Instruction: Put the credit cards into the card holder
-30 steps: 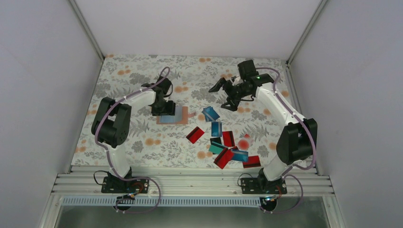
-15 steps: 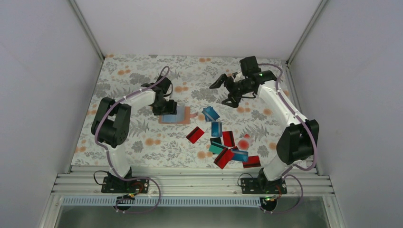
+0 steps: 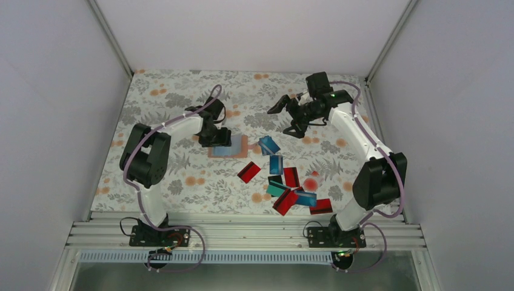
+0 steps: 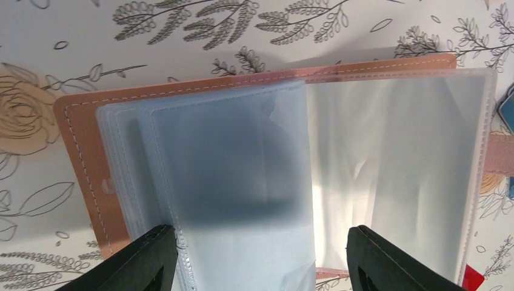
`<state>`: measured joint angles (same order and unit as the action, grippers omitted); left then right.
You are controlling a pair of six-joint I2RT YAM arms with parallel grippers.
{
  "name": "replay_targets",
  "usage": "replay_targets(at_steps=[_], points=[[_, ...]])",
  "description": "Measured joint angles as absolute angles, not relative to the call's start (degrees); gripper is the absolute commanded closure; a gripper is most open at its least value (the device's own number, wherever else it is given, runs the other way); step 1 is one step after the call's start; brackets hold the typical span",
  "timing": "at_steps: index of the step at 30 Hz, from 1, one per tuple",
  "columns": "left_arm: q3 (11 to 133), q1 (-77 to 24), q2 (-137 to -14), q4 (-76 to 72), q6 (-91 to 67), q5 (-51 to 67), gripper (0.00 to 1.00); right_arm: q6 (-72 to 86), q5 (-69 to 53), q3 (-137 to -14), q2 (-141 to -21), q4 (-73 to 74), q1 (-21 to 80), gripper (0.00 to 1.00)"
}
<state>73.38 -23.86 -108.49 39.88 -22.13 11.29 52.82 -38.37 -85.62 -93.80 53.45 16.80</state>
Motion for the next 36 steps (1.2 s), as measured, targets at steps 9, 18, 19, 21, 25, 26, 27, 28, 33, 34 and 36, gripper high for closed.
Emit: replay_targets(at_steps=[9,18,19,21,25,26,27,28,33,34,36], points=[[76.1,-26.0,-110.2,40.3,-22.8,11.3,0.3,52.4,-38.6,-85.6,-93.8,53.5,16.8,0.0],[79.1,-27.5,-112.4,40.4,-23.2,11.7,0.31,52.2,-39.0,-85.6,-93.8,53.5,16.6,0.0],[79.2,-27.6,-112.4,40.4,-23.2,11.9,0.3,52.2,-39.1,-85.6,-93.8,53.5,16.5,0.0],[79.3,-27.8,-112.5,40.4,-23.4,11.9,0.3,52.1,-39.2,-85.6,-93.8,53.5,16.4,0.0],[79.3,-28.0,-112.3,41.1,-24.5,9.3,0.3,51.4,-39.7,-84.9,-93.8,53.1,16.3,0.02],[79.3,-28.1,-112.1,41.3,-24.8,8.5,0.3,51.0,-40.0,-84.3,-93.8,52.4,16.2,0.03],[79.3,-28.1,-111.9,41.6,-25.1,7.7,0.3,50.6,-40.5,-83.4,-93.7,51.1,16.2,0.05],[79.3,-28.1,-111.5,41.8,-25.4,7.0,0.3,50.2,-40.7,-82.5,-93.7,50.2,16.2,0.07],[78.2,-27.7,-109.7,42.0,-26.3,5.6,0.3,45.8,-41.6,-79.6,-95.6,44.7,16.8,0.13],[77.5,-27.5,-109.2,42.0,-26.3,5.6,0.3,44.4,-41.2,-80.1,-97.0,44.2,17.2,0.14],[76.3,-27.1,-108.3,42.1,-26.3,5.8,0.31,42.0,-40.3,-81.2,-100.0,43.2,18.4,0.17]])
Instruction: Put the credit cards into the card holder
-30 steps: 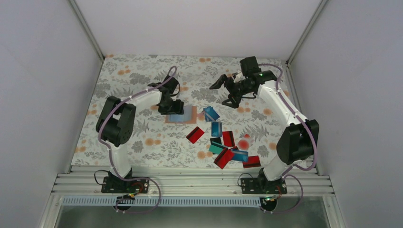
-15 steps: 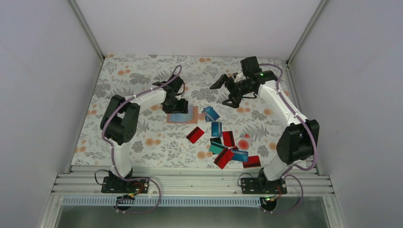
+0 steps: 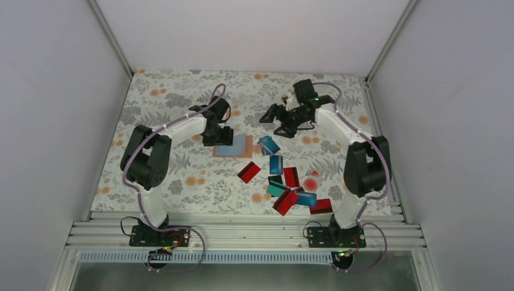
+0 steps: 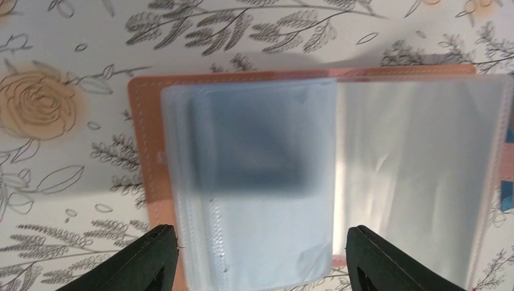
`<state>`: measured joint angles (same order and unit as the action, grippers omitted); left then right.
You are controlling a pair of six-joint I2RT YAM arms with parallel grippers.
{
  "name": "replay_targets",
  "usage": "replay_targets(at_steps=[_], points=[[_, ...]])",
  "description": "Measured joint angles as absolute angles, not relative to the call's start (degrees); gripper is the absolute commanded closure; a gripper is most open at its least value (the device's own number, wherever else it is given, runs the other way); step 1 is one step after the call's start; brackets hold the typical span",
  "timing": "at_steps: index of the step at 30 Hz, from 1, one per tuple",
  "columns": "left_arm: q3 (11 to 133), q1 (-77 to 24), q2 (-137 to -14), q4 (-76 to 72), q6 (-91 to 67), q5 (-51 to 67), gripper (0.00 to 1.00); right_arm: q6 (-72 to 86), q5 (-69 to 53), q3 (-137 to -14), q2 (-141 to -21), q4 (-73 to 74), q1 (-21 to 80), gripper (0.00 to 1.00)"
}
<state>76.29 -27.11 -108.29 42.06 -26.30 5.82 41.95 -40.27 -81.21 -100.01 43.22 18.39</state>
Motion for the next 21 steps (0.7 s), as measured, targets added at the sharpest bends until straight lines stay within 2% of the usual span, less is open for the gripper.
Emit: replay_targets(at_steps=[15,20,21], points=[[73.9,-24.5,-107.2,40.7,-25.3,10.0,0.34,31.1,-36.0,-87.9,-117.0,41.0,28.9,0.43],[73.8,-24.5,-107.2,40.3,-24.7,11.0,0.34,29.6,-35.6,-90.4,-119.9,40.9,29.8,0.55],[73.8,-24.5,-107.2,40.2,-24.6,11.1,0.34,29.3,-35.6,-90.7,-120.5,40.8,29.8,0.6]])
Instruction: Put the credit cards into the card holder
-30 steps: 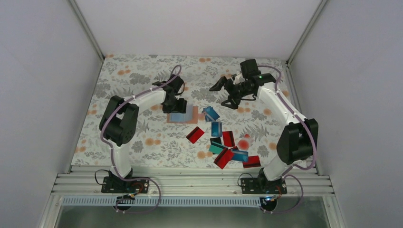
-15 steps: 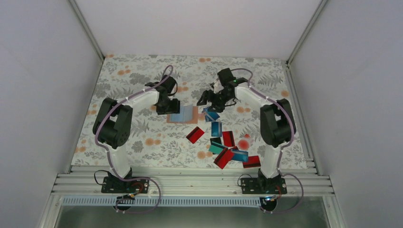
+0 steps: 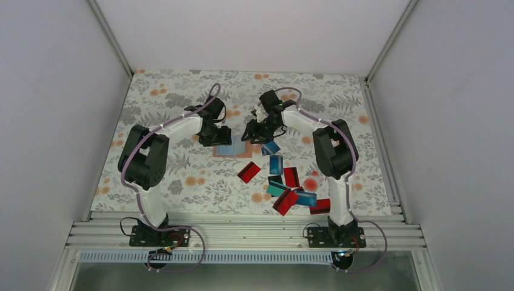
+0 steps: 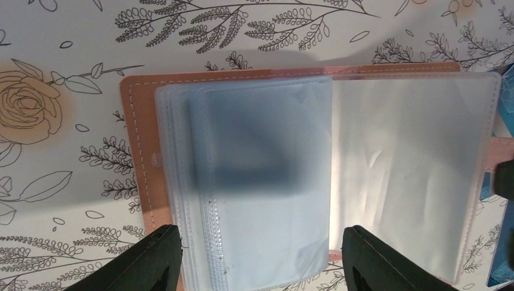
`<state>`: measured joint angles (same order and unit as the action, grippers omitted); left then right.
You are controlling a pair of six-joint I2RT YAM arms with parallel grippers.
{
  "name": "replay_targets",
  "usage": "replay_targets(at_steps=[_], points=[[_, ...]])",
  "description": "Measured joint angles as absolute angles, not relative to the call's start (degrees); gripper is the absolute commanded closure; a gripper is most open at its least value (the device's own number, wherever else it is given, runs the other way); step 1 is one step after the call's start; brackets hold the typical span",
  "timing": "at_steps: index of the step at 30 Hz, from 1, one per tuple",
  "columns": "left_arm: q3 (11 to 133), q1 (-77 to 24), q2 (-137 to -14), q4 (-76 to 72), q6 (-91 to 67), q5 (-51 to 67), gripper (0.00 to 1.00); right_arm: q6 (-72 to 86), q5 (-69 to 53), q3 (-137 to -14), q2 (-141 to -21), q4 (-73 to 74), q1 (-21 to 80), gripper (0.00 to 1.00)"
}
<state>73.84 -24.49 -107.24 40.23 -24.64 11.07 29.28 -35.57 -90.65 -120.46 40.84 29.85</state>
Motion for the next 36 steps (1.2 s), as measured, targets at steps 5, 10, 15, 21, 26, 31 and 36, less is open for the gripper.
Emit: replay_targets(at_steps=[5,10,15,21,26,31,36], points=[[73.8,-24.5,-107.4,39.7,-24.6,11.5,0.34,28.0,-35.4,-91.0,-122.4,40.7,30.3,0.79],[73.8,-24.5,-107.8,39.4,-24.4,12.3,0.34,26.7,-35.1,-89.9,-123.8,39.4,30.5,0.95],[73.8,-24.5,-109.0,39.2,-24.4,13.2,0.34,25.6,-35.1,-88.3,-125.4,38.3,30.4,0.96],[73.8,-24.3,-109.3,39.0,-24.4,14.2,0.34,25.2,-35.7,-87.0,-125.0,36.7,30.3,0.96],[73.9,-24.2,-109.4,39.0,-24.4,14.8,0.34,25.2,-36.0,-86.2,-124.8,35.7,30.2,0.96],[74.6,-24.3,-109.7,38.8,-24.4,15.5,0.34,25.2,-36.7,-85.6,-124.7,34.9,30.0,0.96],[76.1,-24.9,-110.8,38.7,-24.4,15.8,0.34,25.2,-36.8,-85.4,-124.6,34.6,29.9,0.96]])
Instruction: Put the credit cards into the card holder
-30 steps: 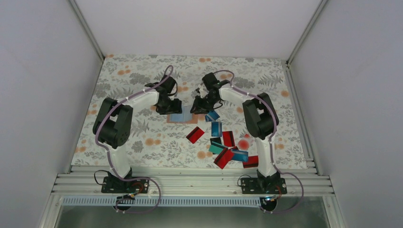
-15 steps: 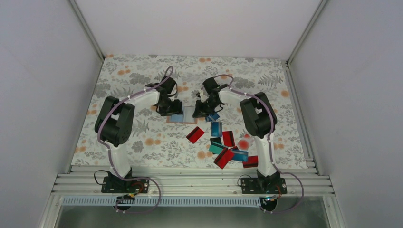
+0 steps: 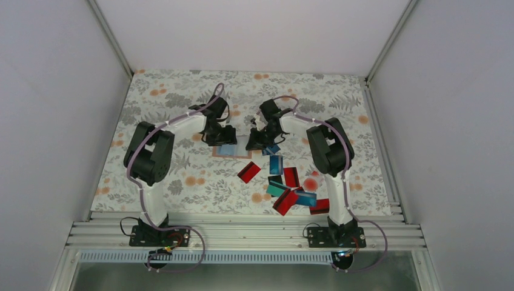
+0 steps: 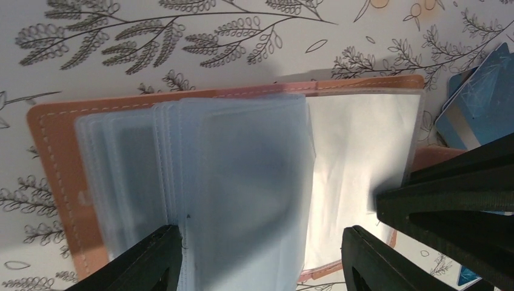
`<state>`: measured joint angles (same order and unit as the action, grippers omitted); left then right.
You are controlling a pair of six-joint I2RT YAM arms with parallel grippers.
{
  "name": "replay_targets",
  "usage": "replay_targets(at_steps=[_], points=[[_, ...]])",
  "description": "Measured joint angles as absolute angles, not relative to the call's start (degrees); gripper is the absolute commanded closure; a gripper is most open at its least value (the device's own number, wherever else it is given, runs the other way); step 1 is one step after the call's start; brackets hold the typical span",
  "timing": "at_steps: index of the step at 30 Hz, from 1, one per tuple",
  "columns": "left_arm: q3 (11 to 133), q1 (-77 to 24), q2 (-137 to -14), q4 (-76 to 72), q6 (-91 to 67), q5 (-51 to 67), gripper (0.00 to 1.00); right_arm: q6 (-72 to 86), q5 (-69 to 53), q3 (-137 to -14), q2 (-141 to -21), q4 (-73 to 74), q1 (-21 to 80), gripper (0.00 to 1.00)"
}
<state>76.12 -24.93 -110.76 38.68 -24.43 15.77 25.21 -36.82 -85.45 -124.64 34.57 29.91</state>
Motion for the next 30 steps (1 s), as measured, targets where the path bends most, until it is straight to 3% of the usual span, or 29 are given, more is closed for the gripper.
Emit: replay_targets(at_steps=[15,30], points=[[79.4,-26.9,-112.7,38.7,-24.4,17.3,0.35,25.3,-36.9,-85.3,-124.6,34.5,29.9,0.95],[81.4,-27.9,-113.2,37.8,-24.7,22.6,0.35,26.8,-38.9,-85.5,-124.3,34.5,28.6,0.73]])
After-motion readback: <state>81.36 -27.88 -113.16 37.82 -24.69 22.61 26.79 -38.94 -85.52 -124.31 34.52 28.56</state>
